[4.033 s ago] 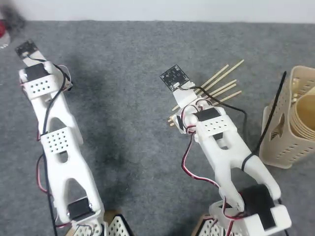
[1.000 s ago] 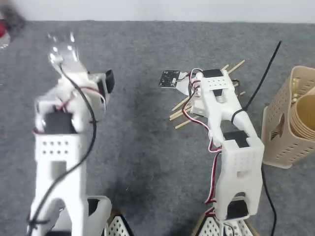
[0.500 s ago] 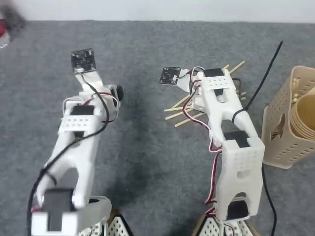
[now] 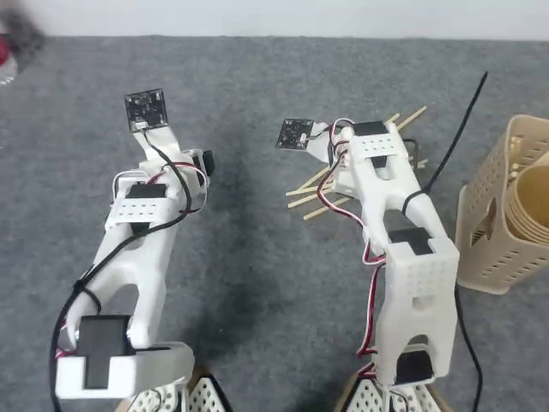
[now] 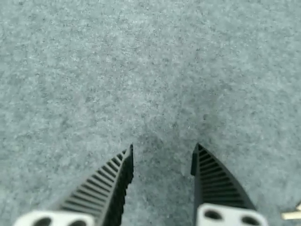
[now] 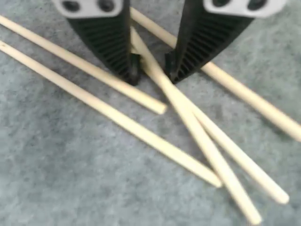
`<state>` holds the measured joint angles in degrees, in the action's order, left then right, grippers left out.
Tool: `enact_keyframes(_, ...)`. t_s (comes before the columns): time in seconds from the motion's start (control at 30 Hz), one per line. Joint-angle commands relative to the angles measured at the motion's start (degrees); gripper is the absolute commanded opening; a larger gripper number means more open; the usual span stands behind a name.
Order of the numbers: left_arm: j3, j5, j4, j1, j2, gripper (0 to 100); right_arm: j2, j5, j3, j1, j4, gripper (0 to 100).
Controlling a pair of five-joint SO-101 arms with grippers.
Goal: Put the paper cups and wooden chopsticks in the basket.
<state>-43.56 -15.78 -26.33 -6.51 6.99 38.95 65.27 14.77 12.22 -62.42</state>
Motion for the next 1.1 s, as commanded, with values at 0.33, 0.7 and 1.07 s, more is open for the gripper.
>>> enact_keyframes(0.33, -0.8, -0.4, 6.7, 0.1, 0.5, 20, -11.6, 0.2, 19.2, 0.7, -28.2, 0.8)
enact_keyframes(0.7, -0.9, -0.4, 6.7, 0.0, 0.6, 20, -33.8, -9.7, 33.2, -6.9, -32.7, 0.8)
enact_keyframes(1.07, -0.9, -0.4, 6.5, 0.0, 0.4, 20, -40.1, -50.2, 35.5, -31.9, -11.6, 0.8)
